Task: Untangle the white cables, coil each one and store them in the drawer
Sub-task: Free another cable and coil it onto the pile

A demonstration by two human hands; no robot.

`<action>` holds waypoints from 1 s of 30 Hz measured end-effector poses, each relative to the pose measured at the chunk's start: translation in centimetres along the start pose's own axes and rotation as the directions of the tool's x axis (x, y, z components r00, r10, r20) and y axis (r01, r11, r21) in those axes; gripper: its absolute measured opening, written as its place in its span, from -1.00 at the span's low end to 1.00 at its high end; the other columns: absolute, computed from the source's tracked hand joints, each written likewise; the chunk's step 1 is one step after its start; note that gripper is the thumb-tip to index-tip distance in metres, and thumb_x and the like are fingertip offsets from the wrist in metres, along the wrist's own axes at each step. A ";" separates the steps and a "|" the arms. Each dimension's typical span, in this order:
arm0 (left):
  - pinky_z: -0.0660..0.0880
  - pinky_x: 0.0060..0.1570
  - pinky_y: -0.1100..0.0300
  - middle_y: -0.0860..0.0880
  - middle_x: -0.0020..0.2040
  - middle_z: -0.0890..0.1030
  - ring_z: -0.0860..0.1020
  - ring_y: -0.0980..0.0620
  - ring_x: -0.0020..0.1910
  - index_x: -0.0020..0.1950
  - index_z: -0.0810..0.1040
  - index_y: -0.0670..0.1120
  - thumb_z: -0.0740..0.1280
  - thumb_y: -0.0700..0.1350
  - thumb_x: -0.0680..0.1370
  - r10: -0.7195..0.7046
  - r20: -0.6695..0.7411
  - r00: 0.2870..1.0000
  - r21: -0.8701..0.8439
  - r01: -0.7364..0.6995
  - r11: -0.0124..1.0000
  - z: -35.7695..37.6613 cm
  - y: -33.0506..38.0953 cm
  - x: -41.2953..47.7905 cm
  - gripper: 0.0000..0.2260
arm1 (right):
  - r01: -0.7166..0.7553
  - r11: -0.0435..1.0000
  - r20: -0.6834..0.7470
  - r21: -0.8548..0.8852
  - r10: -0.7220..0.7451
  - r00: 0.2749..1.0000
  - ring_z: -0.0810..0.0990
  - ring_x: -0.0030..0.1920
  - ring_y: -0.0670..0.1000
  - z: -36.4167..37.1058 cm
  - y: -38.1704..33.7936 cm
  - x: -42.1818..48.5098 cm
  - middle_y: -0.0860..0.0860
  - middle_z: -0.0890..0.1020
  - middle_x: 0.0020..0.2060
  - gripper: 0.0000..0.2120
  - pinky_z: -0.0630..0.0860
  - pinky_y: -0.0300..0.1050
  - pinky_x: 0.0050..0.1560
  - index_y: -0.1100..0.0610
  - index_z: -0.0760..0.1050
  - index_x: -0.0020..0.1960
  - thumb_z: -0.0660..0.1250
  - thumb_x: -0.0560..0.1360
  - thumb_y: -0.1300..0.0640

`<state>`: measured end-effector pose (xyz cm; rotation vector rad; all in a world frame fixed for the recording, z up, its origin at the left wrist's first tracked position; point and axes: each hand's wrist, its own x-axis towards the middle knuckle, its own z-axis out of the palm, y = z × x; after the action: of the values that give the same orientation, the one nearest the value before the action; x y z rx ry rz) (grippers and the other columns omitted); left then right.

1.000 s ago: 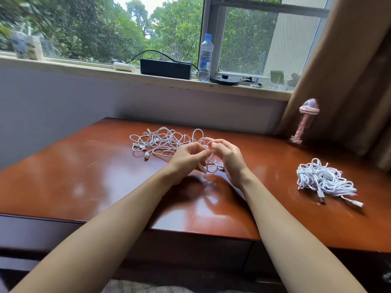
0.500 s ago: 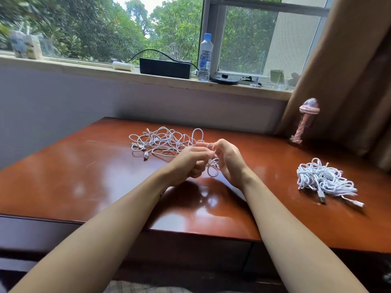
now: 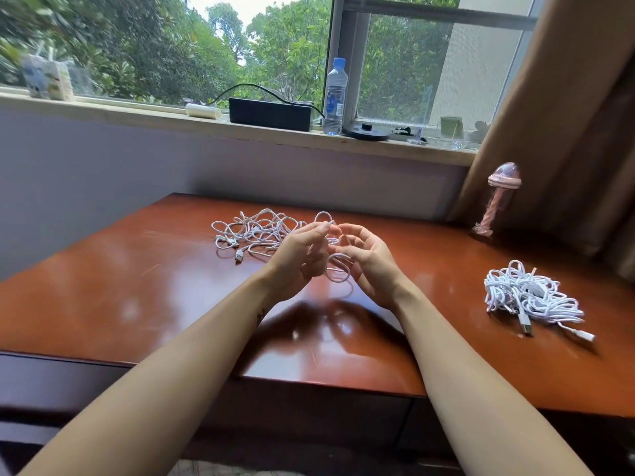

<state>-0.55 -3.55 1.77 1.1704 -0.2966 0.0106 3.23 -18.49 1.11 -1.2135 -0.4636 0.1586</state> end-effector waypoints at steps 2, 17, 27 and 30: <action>-0.03 -0.47 0.20 0.04 -0.48 0.21 0.11 0.14 -0.58 0.08 0.51 -0.15 0.12 -0.16 0.70 0.018 0.000 1.000 -0.076 -0.018 0.997 -0.1 0.4 0.2 -0.81 | 0.007 1.000 0.003 -0.012 -0.007 1.000 0.67 -0.18 0.03 0.1 -0.1 0.0 0.11 0.64 -0.08 -0.57 0.66 -0.10 -0.09 0.26 0.46 0.30 0.32 0.48 0.54; 0.16 -0.26 0.22 0.02 -0.23 0.64 0.25 0.11 -0.52 0.46 0.38 -0.23 0.17 0.01 0.69 -0.041 -0.073 0.997 -0.425 0.006 0.905 -0.8 1.5 0.8 -0.57 | -0.066 0.936 0.199 -0.345 0.142 0.970 0.53 -0.29 0.03 0.3 1.1 -0.7 0.08 0.59 -0.31 -0.85 0.48 -0.04 -0.08 0.18 0.54 0.12 0.29 0.66 0.11; 0.45 -0.30 0.26 -0.05 -0.18 0.68 0.36 0.12 -0.46 0.57 0.26 -0.05 0.03 -0.22 0.74 0.109 -0.232 0.967 -0.372 -0.192 0.908 -1.7 1.9 1.6 -0.62 | -0.050 0.903 0.264 -0.427 0.178 0.948 0.61 -0.22 0.10 0.4 1.4 -0.8 0.16 0.68 -0.19 -0.76 0.49 0.07 -0.06 0.26 0.58 0.21 0.42 0.57 0.22; 0.45 -0.22 0.26 -0.11 -0.05 0.72 0.43 0.08 -0.37 0.58 0.25 -0.02 0.06 -0.25 0.73 0.164 -0.304 0.939 -0.316 -0.261 0.912 -2.2 1.7 2.1 -0.59 | -0.059 0.895 0.227 -0.442 0.175 0.958 0.58 -0.33 0.01 0.4 1.3 -0.7 0.12 0.67 -0.20 -0.76 0.46 -0.22 -0.32 0.26 0.56 0.23 0.39 0.58 0.23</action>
<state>1.67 -1.21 3.02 0.7613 -0.1728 0.2994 2.60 -17.92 -0.18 -1.6710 -0.6801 0.3367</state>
